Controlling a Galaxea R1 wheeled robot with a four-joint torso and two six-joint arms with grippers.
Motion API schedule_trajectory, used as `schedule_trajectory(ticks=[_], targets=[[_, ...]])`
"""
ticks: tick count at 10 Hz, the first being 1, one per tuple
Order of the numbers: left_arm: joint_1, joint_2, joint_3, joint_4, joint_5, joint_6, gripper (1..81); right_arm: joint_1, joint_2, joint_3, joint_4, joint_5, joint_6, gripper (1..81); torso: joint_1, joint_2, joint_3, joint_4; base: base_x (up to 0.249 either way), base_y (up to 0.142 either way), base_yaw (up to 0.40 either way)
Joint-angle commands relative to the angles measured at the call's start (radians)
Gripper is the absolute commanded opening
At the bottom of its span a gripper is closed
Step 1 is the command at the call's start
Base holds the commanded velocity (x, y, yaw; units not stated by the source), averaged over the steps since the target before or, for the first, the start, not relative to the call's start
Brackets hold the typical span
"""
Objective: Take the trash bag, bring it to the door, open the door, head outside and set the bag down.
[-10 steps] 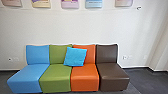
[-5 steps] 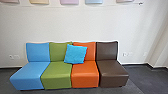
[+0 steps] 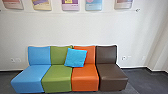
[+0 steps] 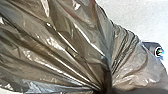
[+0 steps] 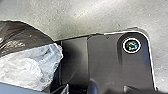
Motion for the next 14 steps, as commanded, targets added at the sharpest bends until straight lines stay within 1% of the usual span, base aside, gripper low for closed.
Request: schedule_trajectory(ticks=[1, 2, 3, 4, 6, 9, 12, 13, 14], targets=[[-0.061, -0.002, 0.0, 0.008, 0.052, 0.002, 1.0, 0.042, 0.043, -0.069, -0.031, -0.052, -0.004, 81.1, -0.063, 0.097, 0.097, 0.0, 0.0, 0.0, 0.0], [-0.061, -0.001, 0.0, 0.014, 0.054, 0.001, 1.0, 0.041, 0.048, -0.07, -0.04, -0.052, -0.004, 81.1, -0.086, 0.132, 0.124, 0.0, 0.0, 0.0, 0.0], [-0.058, 0.001, 0.0, 0.014, 0.054, 0.001, 1.0, 0.037, 0.051, -0.073, -0.042, -0.052, -0.004, 81.1, -0.107, 0.164, 0.066, 0.0, 0.0, 0.0, 0.0], [-0.057, -0.001, 0.0, 0.014, 0.054, 0.001, 1.0, 0.03, 0.051, -0.079, -0.043, -0.051, -0.004, 81.1, -0.126, 0.191, 0.087, 0.0, 0.0, 0.0, 0.0], [-0.045, -0.002, -0.012, 0.014, 0.052, 0.001, 1.0, 0.014, 0.054, -0.09, -0.048, -0.039, -0.004, 81.1, -0.161, 0.246, 0.101, 0.0, 0.0, 0.0, 0.0], [-0.034, 0.001, -0.013, 0.015, 0.051, 0.002, 1.0, 0.008, 0.088, -0.138, -0.063, -0.039, -0.004, 81.1, -0.229, 0.351, 0.103, 0.0, 0.0, 0.0, 0.0], [-0.031, 0.001, -0.013, 0.014, 0.049, 0.002, 1.0, -0.001, 0.1, -0.145, -0.066, -0.037, -0.004, 81.1, -0.298, 0.458, 0.103, 0.0, 0.0, 0.0, 0.0], [-0.031, 0.002, -0.015, 0.015, 0.04, 0.001, 1.0, -0.002, 0.103, -0.147, -0.074, -0.037, -0.004, 81.1, -0.322, 0.494, 0.157, 0.0, 0.0, 0.0, 0.0], [-0.031, 0.002, -0.015, 0.018, 0.04, 0.001, 1.0, -0.004, 0.106, -0.148, -0.077, -0.037, -0.004, 81.1, -0.34, 0.524, 0.177, 0.0, 0.0, 0.0, 0.0]])
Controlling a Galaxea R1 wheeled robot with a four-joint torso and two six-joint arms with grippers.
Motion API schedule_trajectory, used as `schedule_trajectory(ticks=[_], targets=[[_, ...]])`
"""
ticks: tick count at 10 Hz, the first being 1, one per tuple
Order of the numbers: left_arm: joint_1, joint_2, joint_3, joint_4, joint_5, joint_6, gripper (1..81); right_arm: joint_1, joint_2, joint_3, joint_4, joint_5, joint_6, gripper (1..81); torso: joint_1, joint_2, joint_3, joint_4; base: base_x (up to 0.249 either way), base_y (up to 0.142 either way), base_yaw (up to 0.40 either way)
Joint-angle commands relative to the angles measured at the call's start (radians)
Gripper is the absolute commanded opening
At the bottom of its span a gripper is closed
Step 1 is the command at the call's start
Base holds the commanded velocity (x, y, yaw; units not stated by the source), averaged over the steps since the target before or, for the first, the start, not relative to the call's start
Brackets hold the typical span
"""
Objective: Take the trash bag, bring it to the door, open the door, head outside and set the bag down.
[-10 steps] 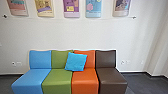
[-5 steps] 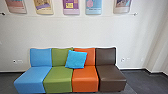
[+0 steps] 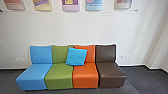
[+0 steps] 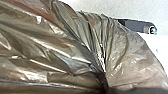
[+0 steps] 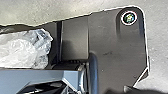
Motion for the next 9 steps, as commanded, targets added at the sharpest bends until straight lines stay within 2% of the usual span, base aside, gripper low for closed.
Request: schedule_trajectory(ticks=[1, 2, 6, 7, 8, 9], targets=[[-0.063, 0.003, 0.002, 0.008, 0.065, 0.003, 1.0, 0.034, -0.001, -0.003, -0.018, -0.054, -0.002, 81.1, -0.063, 0.098, 0.073, 0.0, 0.0, 0.0, 0.0], [-0.063, 0.003, 0.002, 0.008, 0.062, 0.003, 1.0, 0.034, 0.008, -0.019, -0.02, -0.054, -0.002, 81.1, -0.083, 0.128, 0.12, 0.0, 0.0, 0.0, 0.0], [-0.061, 0.002, 0.002, 0.009, 0.062, 0.001, 1.0, 0.033, 0.028, -0.045, -0.017, -0.026, 0.0, 81.1, -0.165, 0.254, 0.248, 0.0, 0.0, 0.0, 0.0], [-0.061, 0.002, 0.002, 0.009, 0.061, 0.001, 1.0, 0.033, 0.033, -0.045, -0.018, -0.026, 0.0, 81.1, -0.187, 0.288, 0.183, 0.0, 0.0, 0.0, 0.0], [-0.061, 0.0, 0.002, 0.009, 0.06, 0.001, 1.0, 0.033, 0.036, -0.047, -0.018, -0.026, -0.002, 81.1, -0.212, 0.326, 0.222, 0.0, 0.0, 0.0, 0.0], [-0.061, 0.0, 0.002, 0.009, 0.061, 0.003, 1.0, 0.031, 0.043, -0.05, -0.026, -0.025, -0.002, 81.1, -0.23, 0.351, 0.24, 0.0, 0.0, 0.0, 0.0]])
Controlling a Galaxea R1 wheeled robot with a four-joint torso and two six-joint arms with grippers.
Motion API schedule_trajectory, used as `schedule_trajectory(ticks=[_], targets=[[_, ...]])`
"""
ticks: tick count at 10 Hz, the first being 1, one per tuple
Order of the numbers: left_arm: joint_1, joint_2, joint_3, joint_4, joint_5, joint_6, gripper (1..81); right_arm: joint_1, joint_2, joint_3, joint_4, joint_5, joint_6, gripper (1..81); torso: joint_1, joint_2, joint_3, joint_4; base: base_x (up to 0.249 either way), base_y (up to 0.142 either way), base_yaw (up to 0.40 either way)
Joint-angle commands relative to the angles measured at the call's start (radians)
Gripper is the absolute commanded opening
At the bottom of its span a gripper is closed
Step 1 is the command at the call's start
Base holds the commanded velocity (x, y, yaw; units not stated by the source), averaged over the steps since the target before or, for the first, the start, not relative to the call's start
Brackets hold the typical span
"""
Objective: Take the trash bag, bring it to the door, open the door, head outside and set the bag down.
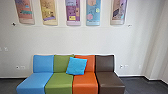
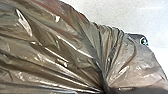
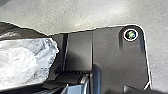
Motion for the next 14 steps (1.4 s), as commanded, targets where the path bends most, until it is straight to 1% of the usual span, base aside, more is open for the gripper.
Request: schedule_trajectory(ticks=[1, 3, 4, 5, 8, 9, 13, 14], targets=[[-0.077, -0.003, 0.002, 0.004, 0.064, 0.003, 1.0, 0.052, 0.006, -0.006, -0.017, -0.05, -0.001, 81.1, -0.063, 0.098, -0.001, 0.0, 0.0, 0.0, 0.0], [-0.077, -0.003, 0.002, 0.004, 0.062, 0.003, 1.0, 0.051, 0.018, -0.032, -0.017, -0.05, -0.001, 81.1, -0.106, 0.165, 0.008, 0.0, 0.0, 0.0, 0.0], [-0.076, -0.003, 0.002, 0.003, 0.062, 0.001, 1.0, 0.051, 0.021, -0.04, -0.017, -0.05, -0.001, 81.1, -0.06, 0.093, 0.008, 0.0, 0.0, 0.0, 0.0], [-0.077, -0.001, 0.002, 0.003, 0.062, 0.001, 1.0, 0.052, 0.026, -0.046, -0.017, -0.05, -0.001, 81.1, -0.081, 0.125, 0.009, 0.0, 0.0, 0.0, 0.0], [-0.077, 0.002, 0.002, 0.003, 0.062, 0.001, 1.0, 0.049, 0.038, -0.064, -0.017, -0.05, -0.001, 81.1, -0.092, 0.139, 0.009, 0.0, 0.0, 0.0, 0.0], [-0.077, 0.001, 0.002, 0.003, 0.062, 0.001, 1.0, 0.049, 0.041, -0.069, -0.017, -0.05, -0.001, 81.1, -0.139, 0.238, 0.009, 0.0, 0.0, 0.0, 0.0], [-0.077, 0.002, 0.002, 0.003, 0.062, 0.001, 1.0, 0.049, 0.044, -0.072, -0.017, -0.05, -0.001, 81.1, -0.139, 0.238, 0.009, 0.0, 0.0, 0.0, 0.0], [-0.077, 0.002, 0.002, 0.003, 0.061, 0.001, 1.0, 0.049, 0.044, -0.072, -0.017, -0.05, -0.001, 81.1, -0.126, 0.211, 0.009, 0.0, 0.0, 0.0, 0.0]])
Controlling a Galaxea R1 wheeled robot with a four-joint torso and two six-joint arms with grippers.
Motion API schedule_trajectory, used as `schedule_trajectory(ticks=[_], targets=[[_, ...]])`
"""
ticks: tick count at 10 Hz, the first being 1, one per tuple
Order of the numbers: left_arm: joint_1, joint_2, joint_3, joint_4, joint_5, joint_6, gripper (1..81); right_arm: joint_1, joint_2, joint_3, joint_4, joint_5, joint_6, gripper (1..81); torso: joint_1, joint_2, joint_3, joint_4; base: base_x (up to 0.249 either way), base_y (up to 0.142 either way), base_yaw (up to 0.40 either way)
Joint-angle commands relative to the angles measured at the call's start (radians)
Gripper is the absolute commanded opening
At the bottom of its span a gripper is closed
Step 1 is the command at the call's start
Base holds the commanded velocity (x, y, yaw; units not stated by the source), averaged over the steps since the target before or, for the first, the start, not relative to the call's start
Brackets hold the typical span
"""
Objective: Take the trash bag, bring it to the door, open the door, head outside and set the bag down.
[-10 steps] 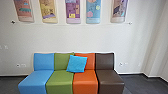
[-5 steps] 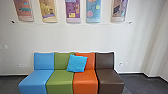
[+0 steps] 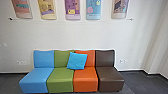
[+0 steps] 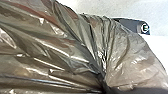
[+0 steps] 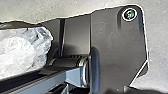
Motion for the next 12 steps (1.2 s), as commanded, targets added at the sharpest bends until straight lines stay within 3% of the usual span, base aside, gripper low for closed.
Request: schedule_trajectory(ticks=[1, 3, 4, 6, 12], targets=[[-0.069, 0.002, 0.002, 0.003, 0.067, 0.001, 1.0, 0.047, -0.006, 0.004, -0.008, -0.053, -0.001, 81.1, 0.0, 0.0, 0.0, 0.0, 0.0, 0.0, 0.0], [-0.072, 0.009, 0.002, 0.001, 0.068, 0.0, 1.0, 0.046, -0.006, 0.004, -0.009, -0.053, -0.001, 81.1, -0.001, -0.002, 0.0, 0.0, 0.0, 0.0, 0.0], [-0.073, 0.014, 0.002, 0.001, 0.068, 0.0, 1.0, 0.046, -0.004, 0.004, -0.009, -0.053, -0.001, 81.1, -0.001, -0.002, 0.023, 0.0, 0.0, 0.0, 0.0], [-0.075, 0.017, 0.002, 0.001, 0.068, 0.0, 1.0, 0.046, -0.004, 0.004, -0.009, -0.053, -0.001, 81.1, -0.001, -0.001, 0.007, 0.0, 0.0, 0.0, 0.0], [-0.075, 0.014, 0.002, 0.001, 0.068, 0.0, 1.0, 0.046, -0.001, 0.004, -0.011, -0.053, -0.001, 81.1, -0.002, -0.001, 0.027, 0.0, 0.0, 0.0, 0.0]])
